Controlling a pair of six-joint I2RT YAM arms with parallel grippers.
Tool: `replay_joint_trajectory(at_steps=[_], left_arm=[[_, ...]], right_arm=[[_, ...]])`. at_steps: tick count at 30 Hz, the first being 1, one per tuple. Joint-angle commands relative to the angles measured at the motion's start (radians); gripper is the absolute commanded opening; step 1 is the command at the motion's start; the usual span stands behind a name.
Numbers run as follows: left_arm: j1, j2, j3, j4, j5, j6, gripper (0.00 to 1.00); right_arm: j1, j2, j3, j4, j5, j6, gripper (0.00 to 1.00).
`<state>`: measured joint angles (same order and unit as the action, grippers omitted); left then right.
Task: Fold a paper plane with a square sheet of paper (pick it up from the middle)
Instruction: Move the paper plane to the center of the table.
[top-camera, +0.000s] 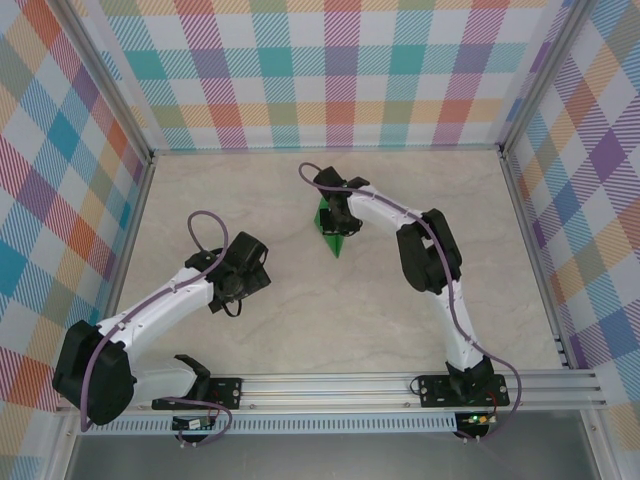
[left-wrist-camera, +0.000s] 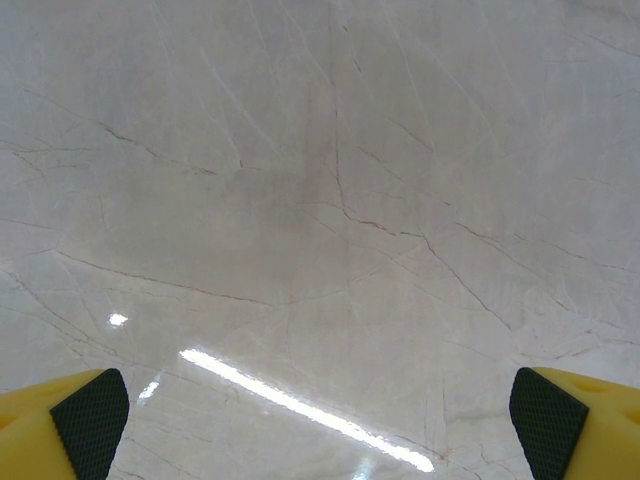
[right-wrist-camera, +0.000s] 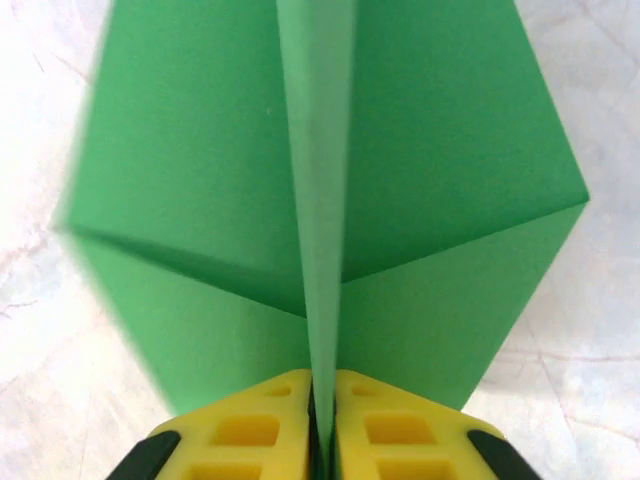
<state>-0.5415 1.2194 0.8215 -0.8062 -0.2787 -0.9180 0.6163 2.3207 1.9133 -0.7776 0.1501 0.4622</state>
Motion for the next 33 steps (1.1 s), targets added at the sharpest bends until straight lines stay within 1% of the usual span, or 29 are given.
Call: replay_joint_trajectory(at_steps=[1, 3, 8, 14, 16, 20, 24, 28, 31, 33], left_arm=[[0.014, -0.007, -0.009, -0.008, -0.006, 0.022, 1.0], [0.015, -0.002, -0.009, -0.007, -0.003, 0.022, 1.0], [0.017, 0.009, -0.008, -0.004, 0.002, 0.026, 1.0], [0.017, 0.015, -0.005, -0.001, 0.005, 0.025, 1.0], [0.018, 0.011, -0.002, -0.002, 0.003, 0.028, 1.0], [0.02, 0.008, 0.031, -0.022, -0.023, 0.045, 1.0], [0.027, 0.008, 0.095, -0.062, -0.076, 0.076, 1.0], [0.048, 0.009, 0.177, -0.101, -0.15, 0.126, 1.0], [0.078, 0.004, 0.235, -0.114, -0.211, 0.189, 1.0], [0.105, -0.005, 0.266, -0.1, -0.262, 0.254, 1.0]], right_arm=[[-0.004, 0.031, 0.039, -0.046, 0.019, -0.015, 0.17], [-0.005, 0.044, 0.04, -0.05, 0.022, -0.007, 0.2], [-0.004, 0.057, 0.021, -0.049, 0.028, 0.017, 0.24], [-0.004, 0.065, -0.004, -0.042, 0.021, 0.036, 0.25], [-0.003, 0.057, 0.011, -0.052, 0.02, 0.039, 0.26], [-0.004, 0.01, 0.102, -0.124, 0.023, 0.066, 0.31], [-0.004, -0.085, 0.186, -0.186, 0.028, 0.109, 0.45], [-0.007, -0.197, 0.19, -0.208, 0.06, 0.139, 0.64], [-0.009, -0.305, 0.138, -0.202, 0.136, 0.125, 0.78], [-0.01, -0.388, 0.074, -0.179, 0.221, 0.094, 0.88]])
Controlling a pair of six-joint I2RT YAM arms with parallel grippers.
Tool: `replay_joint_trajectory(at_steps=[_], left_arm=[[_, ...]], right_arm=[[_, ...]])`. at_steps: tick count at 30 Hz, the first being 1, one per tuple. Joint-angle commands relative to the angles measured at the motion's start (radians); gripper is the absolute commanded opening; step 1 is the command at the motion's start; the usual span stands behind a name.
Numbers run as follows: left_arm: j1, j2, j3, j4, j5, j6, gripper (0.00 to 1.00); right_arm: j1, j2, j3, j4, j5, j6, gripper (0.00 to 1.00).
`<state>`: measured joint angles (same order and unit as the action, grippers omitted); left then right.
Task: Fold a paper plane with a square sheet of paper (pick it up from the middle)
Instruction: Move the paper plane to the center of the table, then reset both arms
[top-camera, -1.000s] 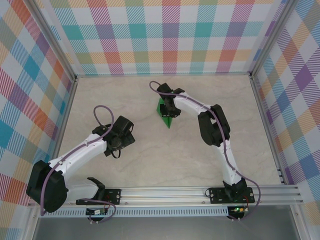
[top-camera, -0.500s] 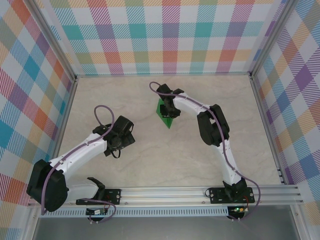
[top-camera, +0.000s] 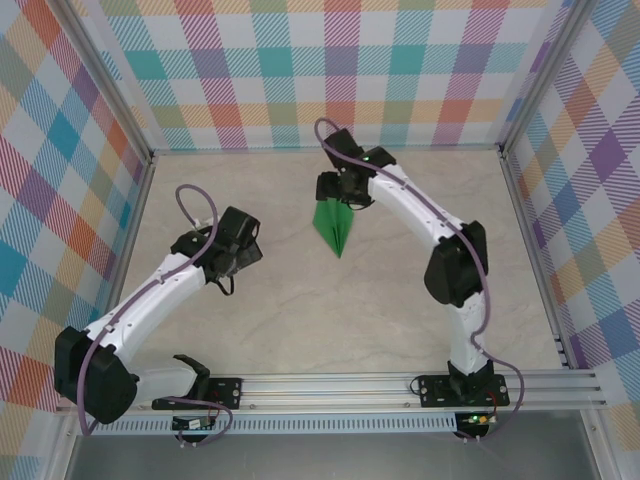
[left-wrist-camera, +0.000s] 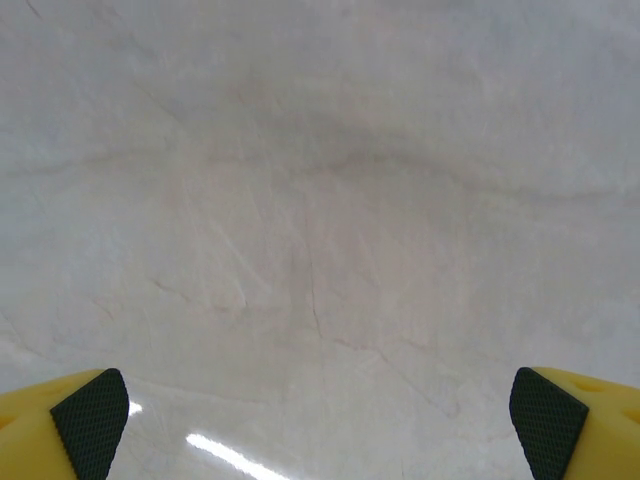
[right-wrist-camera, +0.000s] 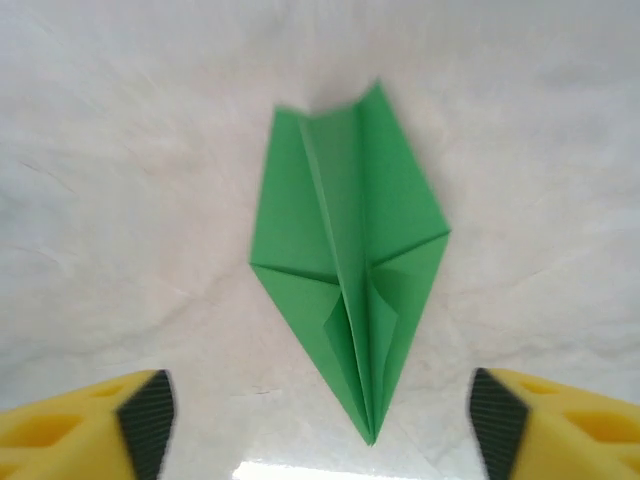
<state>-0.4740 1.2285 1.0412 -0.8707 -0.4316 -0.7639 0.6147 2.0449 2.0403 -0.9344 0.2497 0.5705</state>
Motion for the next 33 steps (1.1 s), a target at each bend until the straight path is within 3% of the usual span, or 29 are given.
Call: replay_joint_trajectory(at_steps=[1, 2, 10, 17, 23, 33], left_arm=[[0.051, -0.019, 0.054, -0.026, -0.129, 0.128, 1.0], [0.069, -0.027, 0.061, -0.009, -0.15, 0.163, 1.0], [0.198, -0.099, -0.053, 0.247, -0.274, 0.352, 1.0], [0.3, -0.109, -0.279, 0.6, -0.2, 0.463, 1.0], [0.325, -0.094, -0.502, 0.977, -0.178, 0.59, 1.0], [0.354, 0.034, -0.683, 1.474, 0.043, 0.725, 1.0]], right_arm=[[-0.01, -0.153, -0.092, -0.005, 0.157, -0.032, 0.93], [-0.013, -0.201, -0.144, 0.022, 0.199, -0.053, 1.0], [-0.134, -0.61, -0.71, 0.387, 0.434, -0.175, 1.0], [-0.313, -0.841, -1.21, 0.788, 0.453, -0.302, 1.0], [-0.37, -0.824, -1.429, 1.038, 0.465, -0.386, 1.0], [-0.39, -0.648, -1.555, 1.448, 0.223, -0.538, 1.0]])
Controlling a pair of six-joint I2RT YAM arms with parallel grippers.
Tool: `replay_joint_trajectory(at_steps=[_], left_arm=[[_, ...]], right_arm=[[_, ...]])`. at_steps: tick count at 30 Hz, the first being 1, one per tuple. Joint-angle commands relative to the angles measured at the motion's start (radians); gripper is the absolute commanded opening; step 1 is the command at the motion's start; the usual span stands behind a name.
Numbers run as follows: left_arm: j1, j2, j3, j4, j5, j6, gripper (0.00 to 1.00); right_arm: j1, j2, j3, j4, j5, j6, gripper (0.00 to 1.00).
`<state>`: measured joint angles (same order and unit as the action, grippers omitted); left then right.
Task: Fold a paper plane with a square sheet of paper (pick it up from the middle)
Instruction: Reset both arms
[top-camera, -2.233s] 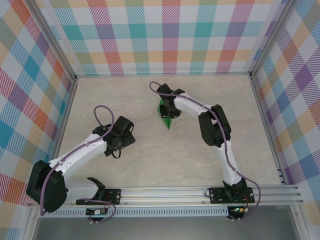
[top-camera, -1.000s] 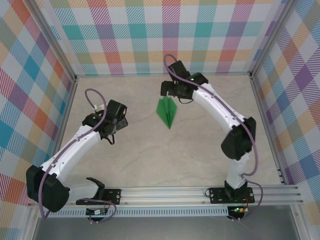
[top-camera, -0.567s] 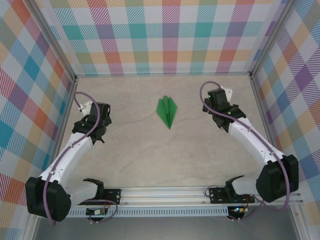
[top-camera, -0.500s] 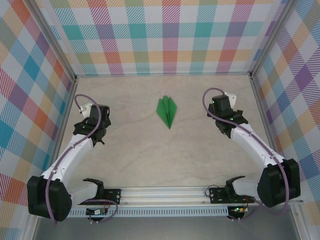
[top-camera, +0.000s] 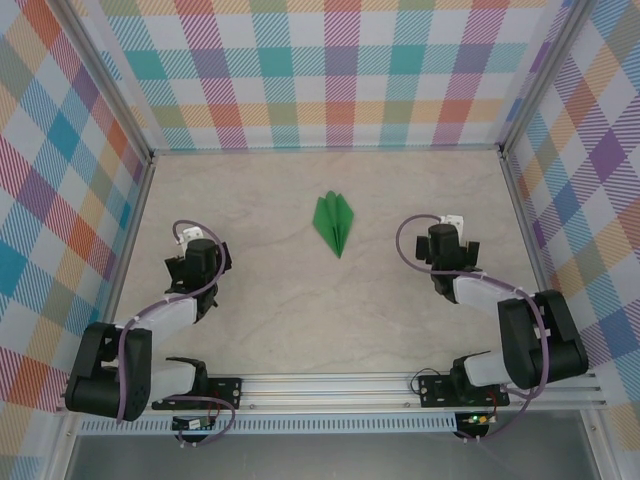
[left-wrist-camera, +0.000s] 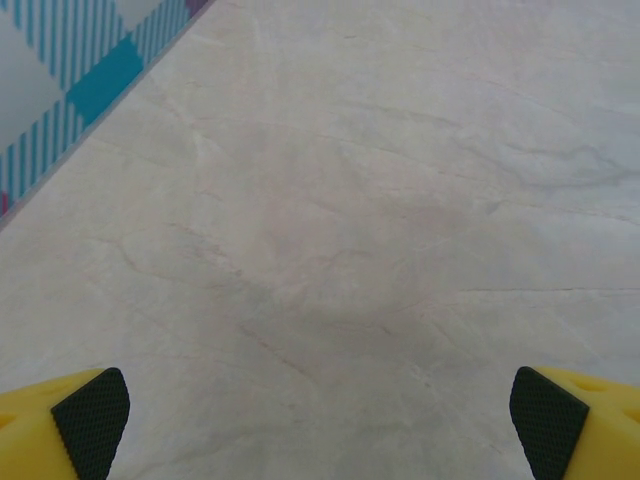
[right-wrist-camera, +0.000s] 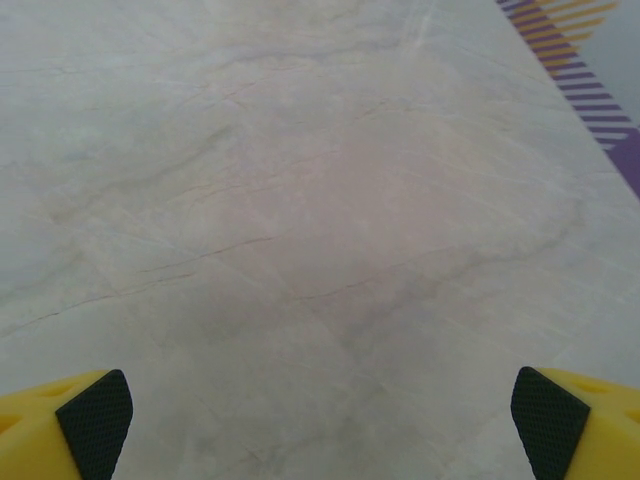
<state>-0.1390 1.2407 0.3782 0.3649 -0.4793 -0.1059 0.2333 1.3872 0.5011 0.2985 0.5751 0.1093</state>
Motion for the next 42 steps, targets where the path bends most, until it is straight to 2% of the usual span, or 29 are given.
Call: replay_joint_trajectory(at_steps=[1, 4, 6, 11, 16, 20, 23, 42], left_arm=[[0.021, 0.042, -0.025, 0.279, 0.112, 0.079, 1.0], [0.049, 0.094, -0.039, 0.394, 0.218, 0.093, 1.0], [0.063, 0.133, -0.033, 0.425, 0.274, 0.093, 1.0], [0.068, 0.238, -0.007, 0.463, 0.372, 0.126, 1.0], [0.07, 0.321, 0.006, 0.509, 0.395, 0.135, 1.0], [0.07, 0.319, 0.032, 0.459, 0.377, 0.131, 1.0], [0.069, 0.324, 0.042, 0.441, 0.373, 0.128, 1.0], [0.07, 0.325, 0.053, 0.422, 0.393, 0.137, 1.0]], right_arm=[[-0.013, 0.016, -0.03, 0.264, -0.153, -0.109, 1.0], [-0.038, 0.032, -0.039, 0.317, -0.227, -0.163, 1.0], [-0.07, 0.032, -0.059, 0.374, -0.306, -0.165, 1.0], [-0.132, 0.093, -0.06, 0.437, -0.389, -0.135, 1.0], [-0.177, 0.098, -0.07, 0.451, -0.5, -0.12, 1.0], [-0.203, 0.122, -0.077, 0.473, -0.573, -0.116, 1.0], [-0.212, 0.14, -0.096, 0.525, -0.579, -0.113, 1.0], [-0.216, 0.14, -0.085, 0.505, -0.575, -0.103, 1.0]])
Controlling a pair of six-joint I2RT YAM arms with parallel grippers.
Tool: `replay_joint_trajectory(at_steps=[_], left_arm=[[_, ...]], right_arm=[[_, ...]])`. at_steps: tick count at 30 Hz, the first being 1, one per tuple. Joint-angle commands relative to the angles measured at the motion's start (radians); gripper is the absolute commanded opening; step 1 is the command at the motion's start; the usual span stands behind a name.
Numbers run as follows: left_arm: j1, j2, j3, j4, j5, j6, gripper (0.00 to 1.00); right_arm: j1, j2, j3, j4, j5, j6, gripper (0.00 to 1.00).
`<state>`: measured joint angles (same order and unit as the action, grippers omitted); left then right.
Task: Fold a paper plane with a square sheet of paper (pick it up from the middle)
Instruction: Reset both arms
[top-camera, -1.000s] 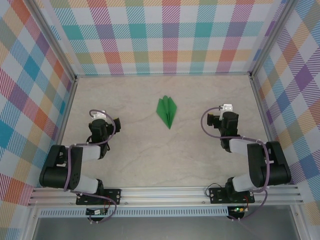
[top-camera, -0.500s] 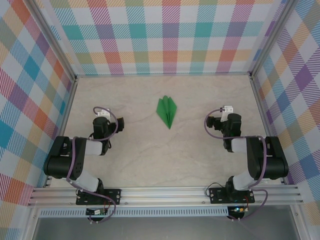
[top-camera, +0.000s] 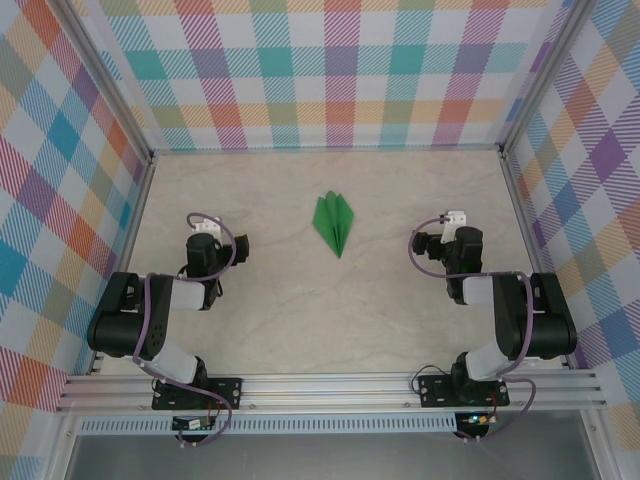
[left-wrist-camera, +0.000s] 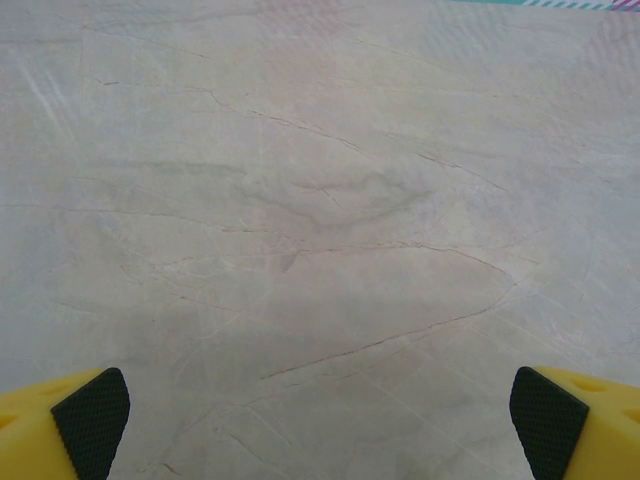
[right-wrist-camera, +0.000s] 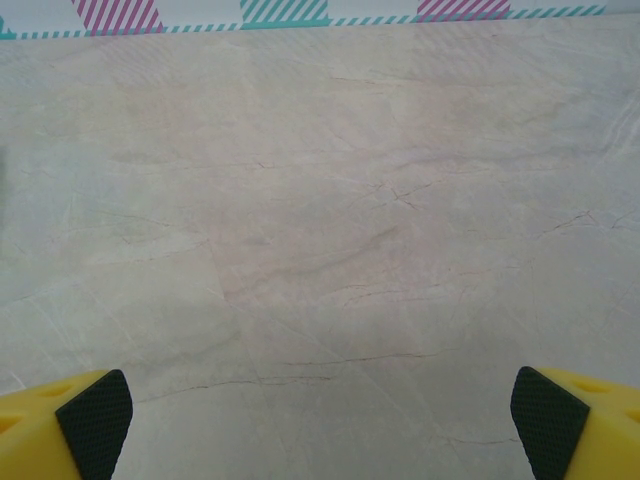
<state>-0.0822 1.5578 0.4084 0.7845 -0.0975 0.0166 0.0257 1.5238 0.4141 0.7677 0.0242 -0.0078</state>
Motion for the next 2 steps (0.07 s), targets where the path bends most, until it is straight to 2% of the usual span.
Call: replay_joint_trajectory(at_steps=[1, 2], left_arm=[[0.013, 0.009, 0.022, 0.005, 0.01, 0.015, 1.0], [0.013, 0.008, 0.022, 0.006, 0.011, 0.014, 1.0]], right_arm=[[-0.01, 0.004, -0.001, 0.041, -0.024, 0.013, 1.0], [-0.009, 0.003, -0.004, 0.045, -0.029, 0.009, 1.0]])
